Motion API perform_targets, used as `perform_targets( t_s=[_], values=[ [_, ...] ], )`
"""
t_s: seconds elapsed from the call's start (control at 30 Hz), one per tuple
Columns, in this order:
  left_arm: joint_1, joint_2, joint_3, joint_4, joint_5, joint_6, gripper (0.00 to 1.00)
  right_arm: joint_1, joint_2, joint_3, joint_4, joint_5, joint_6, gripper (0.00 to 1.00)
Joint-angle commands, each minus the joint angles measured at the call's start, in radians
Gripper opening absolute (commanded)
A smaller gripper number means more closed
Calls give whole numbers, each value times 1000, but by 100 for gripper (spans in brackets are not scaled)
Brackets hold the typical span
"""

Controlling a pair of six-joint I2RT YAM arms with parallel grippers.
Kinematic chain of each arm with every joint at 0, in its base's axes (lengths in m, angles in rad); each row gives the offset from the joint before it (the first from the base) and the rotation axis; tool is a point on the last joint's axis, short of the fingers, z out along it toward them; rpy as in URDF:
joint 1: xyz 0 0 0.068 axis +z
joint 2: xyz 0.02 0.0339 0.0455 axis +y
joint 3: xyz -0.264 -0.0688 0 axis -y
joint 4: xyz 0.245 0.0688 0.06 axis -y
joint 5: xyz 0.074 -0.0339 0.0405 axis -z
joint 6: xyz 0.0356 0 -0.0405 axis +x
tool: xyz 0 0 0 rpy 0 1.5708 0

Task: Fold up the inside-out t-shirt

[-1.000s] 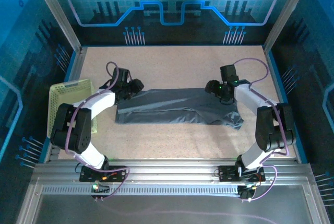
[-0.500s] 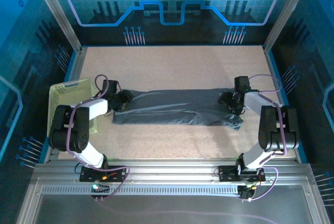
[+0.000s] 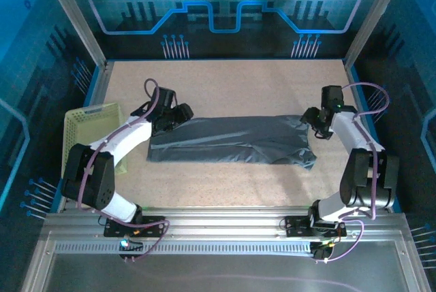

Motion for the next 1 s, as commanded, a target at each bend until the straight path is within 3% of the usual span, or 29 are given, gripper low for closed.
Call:
perform_targets(
  t_s=[0.0, 0.27, 0.43, 0.77, 0.97],
  values=[
    [0, -9, -10, -67, -41, 16, 67, 6, 55, 25, -114, 54, -42, 73],
    [1, 8, -46, -46, -41, 18, 68, 25, 177, 54, -137, 12, -56, 64],
    [3, 13, -53, -39, -42, 20, 68, 88, 233, 94, -156, 45, -68, 63],
    [9, 7, -65, -33, -45, 17, 68, 117, 297, 79, -149, 25, -51, 58],
    [16, 3, -70, -31, -44, 16, 69, 157, 327, 74, -139, 22, -41, 41]
  ],
)
